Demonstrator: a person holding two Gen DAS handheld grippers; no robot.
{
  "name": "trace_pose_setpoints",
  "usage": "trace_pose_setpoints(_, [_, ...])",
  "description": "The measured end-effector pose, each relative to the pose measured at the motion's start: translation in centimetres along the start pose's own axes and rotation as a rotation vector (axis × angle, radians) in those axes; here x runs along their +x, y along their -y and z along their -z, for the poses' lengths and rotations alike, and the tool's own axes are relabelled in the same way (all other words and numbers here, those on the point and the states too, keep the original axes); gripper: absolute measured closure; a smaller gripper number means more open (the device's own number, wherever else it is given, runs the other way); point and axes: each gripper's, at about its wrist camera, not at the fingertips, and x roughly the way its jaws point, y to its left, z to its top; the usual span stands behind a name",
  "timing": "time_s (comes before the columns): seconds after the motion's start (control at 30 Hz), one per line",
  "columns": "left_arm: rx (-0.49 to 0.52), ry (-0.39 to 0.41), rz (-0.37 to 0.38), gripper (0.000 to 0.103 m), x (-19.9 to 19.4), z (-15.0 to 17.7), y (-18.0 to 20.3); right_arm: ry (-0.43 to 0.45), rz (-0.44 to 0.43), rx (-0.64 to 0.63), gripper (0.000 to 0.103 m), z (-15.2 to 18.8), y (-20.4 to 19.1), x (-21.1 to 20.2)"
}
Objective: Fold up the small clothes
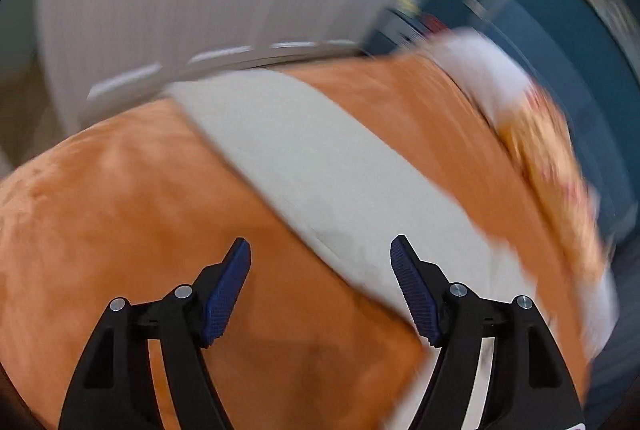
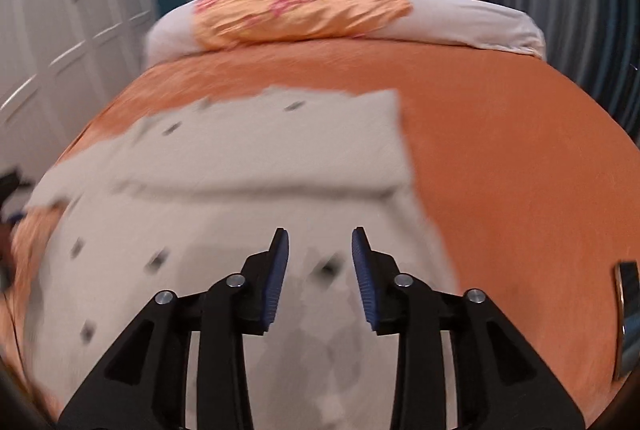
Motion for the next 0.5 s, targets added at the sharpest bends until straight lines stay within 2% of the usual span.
trace_pose_setpoints(0.03, [-0.057,0.001,-0.008,0.033,0.6,-1.6,-1.8,-0.006,-0.011,-0.041,0.069,1.2,-1.5,-1.1])
trace_pose_setpoints(0.1, [-0.117,0.005,-0.033,0.034,1.9,-3.8,-4.1,-0.023,-0.055,-0.070,0.059,2.8,-3.3,-2.5])
trace_pose_setpoints(0.17, [-0.134,0.016,-0.070,0.035,3.0,-5.4,-5.4,-0.055,-0.108,-0.071,0.057,3.7,-4.7,-3.5])
trace_pose_setpoints(0.27, [-0.156,0.022,-0.078,0.037,4.3,-6.4,-6.6,-0.115,-0.168,-0.042,0.052,5.0,-6.1,-4.3])
trace_pose_setpoints(0.3, [-0.157,0.038,-0.086,0.041,4.4,-6.6,-6.5,-0.138,-0.180,-0.030,0.052,5.3,-6.5,-4.3])
trace_pose_setpoints(0.37, [-0.141,0.049,-0.099,0.068,4.4,-6.7,-6.1,-0.163,-0.179,-0.029,0.052,5.7,-7.1,-4.1])
trace_pose_setpoints(0.4, [-0.136,0.033,-0.068,0.100,4.7,-6.7,-5.7,-0.170,-0.176,-0.032,0.052,6.0,-7.2,-4.2])
trace_pose_setpoints(0.47, [-0.129,0.014,-0.037,0.100,4.5,-6.3,-4.9,-0.175,-0.170,-0.029,0.052,6.4,-7.6,-4.5])
trace_pose_setpoints(0.5, [-0.076,0.054,-0.033,0.100,3.4,-5.8,-3.2,-0.174,-0.174,-0.023,0.052,6.4,-7.6,-4.6])
